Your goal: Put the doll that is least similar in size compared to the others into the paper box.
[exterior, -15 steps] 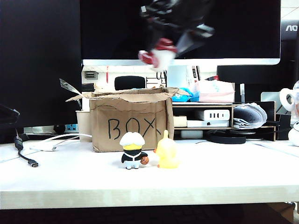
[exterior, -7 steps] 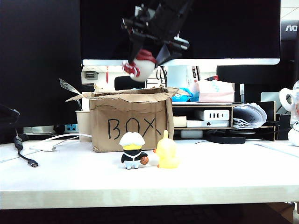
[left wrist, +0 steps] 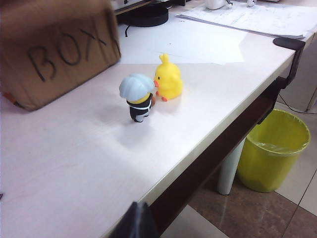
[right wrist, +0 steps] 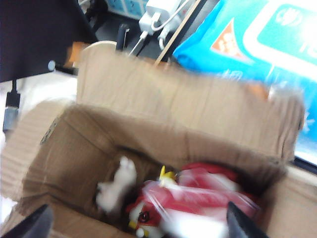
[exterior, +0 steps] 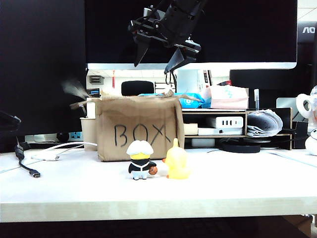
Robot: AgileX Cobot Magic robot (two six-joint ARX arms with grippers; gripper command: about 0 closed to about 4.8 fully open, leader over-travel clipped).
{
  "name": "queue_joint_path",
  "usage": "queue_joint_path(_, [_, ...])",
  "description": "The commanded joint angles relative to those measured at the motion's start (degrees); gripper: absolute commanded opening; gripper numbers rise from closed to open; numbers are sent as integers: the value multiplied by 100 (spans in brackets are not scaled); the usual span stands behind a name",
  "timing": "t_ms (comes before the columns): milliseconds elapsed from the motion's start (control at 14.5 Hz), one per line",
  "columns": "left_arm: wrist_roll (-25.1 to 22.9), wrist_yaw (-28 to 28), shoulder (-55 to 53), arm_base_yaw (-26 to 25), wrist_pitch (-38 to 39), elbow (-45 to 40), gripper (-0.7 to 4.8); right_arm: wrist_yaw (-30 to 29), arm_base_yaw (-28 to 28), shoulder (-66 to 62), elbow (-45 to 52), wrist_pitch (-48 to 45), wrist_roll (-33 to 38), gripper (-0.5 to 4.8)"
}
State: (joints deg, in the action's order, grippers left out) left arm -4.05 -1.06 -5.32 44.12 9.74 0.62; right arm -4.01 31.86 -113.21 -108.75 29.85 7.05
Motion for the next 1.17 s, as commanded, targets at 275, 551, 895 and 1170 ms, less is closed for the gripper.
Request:
queue_joint_path(275, [-2,22,0,2,111,-9,-5,-15,7,278,-96,286,-136,-5])
queue_joint_path(551, [-2,22,0,0,109,-9,-5,538,7,1115,-17,1635,-909,-5])
queue_joint_path(895, [-2,22,0,-2,109,-9,-5,540,55,2664,1543,1639,-776,-5])
queue_joint_path(1170, [-2,22,0,-2,111,-9,-5,540,205,4597,4022,651,-348,-5])
